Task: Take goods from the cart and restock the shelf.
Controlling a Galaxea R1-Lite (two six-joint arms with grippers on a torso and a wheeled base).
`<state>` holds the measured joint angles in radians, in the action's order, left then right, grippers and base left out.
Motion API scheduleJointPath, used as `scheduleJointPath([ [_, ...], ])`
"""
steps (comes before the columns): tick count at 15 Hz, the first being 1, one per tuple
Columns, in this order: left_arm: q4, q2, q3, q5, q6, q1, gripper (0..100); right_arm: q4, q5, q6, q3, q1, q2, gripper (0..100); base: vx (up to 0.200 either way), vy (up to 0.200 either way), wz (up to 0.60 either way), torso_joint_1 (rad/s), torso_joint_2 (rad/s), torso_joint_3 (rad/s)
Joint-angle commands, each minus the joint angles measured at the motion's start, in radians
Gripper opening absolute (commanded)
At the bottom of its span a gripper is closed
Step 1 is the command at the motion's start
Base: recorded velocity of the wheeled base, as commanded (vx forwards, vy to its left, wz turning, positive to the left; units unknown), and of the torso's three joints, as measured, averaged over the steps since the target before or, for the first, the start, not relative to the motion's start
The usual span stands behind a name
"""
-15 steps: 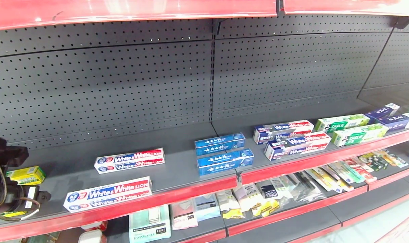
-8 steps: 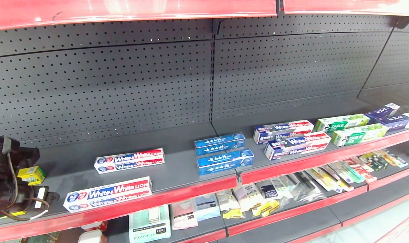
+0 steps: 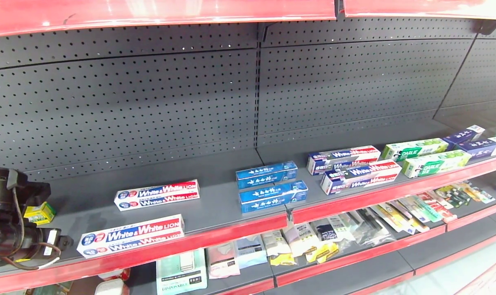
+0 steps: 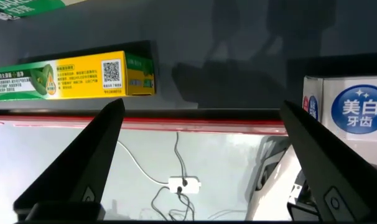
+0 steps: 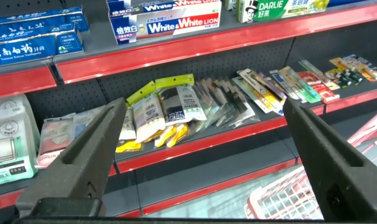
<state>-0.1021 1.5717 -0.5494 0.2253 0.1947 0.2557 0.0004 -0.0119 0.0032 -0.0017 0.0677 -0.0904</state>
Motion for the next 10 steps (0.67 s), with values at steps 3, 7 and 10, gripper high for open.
scheduleJointPath([
  [3, -0.024, 0.005, 0.02, 0.0, -0.004, -0.021, 100, 0.0, 0.0, 0.0, 0.0, 0.0, -0.002, 100, 0.0, 0.0, 0.0, 0.0, 0.0, 0.0],
  [7, -0.03, 0.011, 0.02, 0.0, -0.004, -0.032, 100, 0.0, 0.0, 0.0, 0.0, 0.0, -0.002, 100, 0.0, 0.0, 0.0, 0.0, 0.0, 0.0],
  [10, -0.048, 0.019, 0.02, 0.0, -0.006, -0.043, 100, 0.001, 0.0, 0.0, 0.0, 0.0, -0.002, 100, 0.0, 0.0, 0.0, 0.0, 0.0, 0.0],
])
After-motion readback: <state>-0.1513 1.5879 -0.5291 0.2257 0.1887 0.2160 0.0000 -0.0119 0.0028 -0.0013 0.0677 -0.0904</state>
